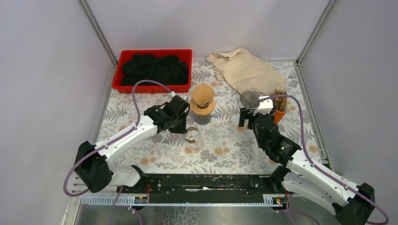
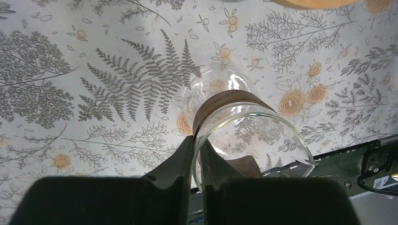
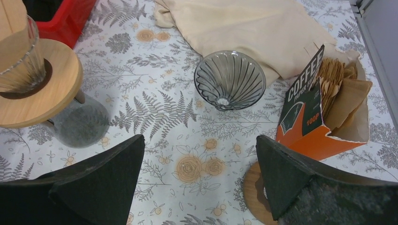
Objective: Place the coffee filter in the dripper
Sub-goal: Move the coffee server to the center of the board, then pick up the dripper holder from the center of the board.
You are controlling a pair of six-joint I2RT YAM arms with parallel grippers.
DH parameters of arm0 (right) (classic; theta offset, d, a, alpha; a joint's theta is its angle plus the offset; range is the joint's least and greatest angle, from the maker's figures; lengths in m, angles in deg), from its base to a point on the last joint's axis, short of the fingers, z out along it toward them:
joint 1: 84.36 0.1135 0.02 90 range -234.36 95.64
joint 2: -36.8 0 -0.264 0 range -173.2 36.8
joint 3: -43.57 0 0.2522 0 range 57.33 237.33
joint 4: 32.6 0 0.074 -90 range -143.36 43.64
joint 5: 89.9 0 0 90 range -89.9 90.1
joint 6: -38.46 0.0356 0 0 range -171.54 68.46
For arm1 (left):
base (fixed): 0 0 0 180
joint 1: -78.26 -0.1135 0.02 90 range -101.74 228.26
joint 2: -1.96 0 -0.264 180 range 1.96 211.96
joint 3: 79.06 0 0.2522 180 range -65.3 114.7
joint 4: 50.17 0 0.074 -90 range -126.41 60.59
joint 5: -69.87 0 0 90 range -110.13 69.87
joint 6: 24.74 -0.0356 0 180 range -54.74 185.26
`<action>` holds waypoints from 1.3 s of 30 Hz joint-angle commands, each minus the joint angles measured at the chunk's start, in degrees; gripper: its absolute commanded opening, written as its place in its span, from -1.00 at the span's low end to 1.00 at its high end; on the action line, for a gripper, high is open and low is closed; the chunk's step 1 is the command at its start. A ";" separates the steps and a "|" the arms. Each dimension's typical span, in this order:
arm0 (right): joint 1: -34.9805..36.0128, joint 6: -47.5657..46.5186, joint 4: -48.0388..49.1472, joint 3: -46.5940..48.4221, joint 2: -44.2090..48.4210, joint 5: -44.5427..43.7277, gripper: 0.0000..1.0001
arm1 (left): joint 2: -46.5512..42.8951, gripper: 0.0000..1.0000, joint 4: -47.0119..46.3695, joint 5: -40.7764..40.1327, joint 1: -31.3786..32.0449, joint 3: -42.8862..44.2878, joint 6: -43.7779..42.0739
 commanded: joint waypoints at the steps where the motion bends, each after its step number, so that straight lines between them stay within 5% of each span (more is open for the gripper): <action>1: -0.47 3.38 -3.50 3.40 -1.22 -1.67 0.91 | 0.99 -0.67 1.14 -4.32 3.26 1.28 3.69; 22: -11.47 13.97 -15.47 7.29 -10.86 10.17 0.91 | -4.28 0.06 -2.09 -7.13 5.04 1.90 3.05; 39: -23.54 21.80 -17.35 9.70 -26.33 13.42 0.81 | -17.50 0.48 -6.32 -8.24 -12.03 -3.57 -10.23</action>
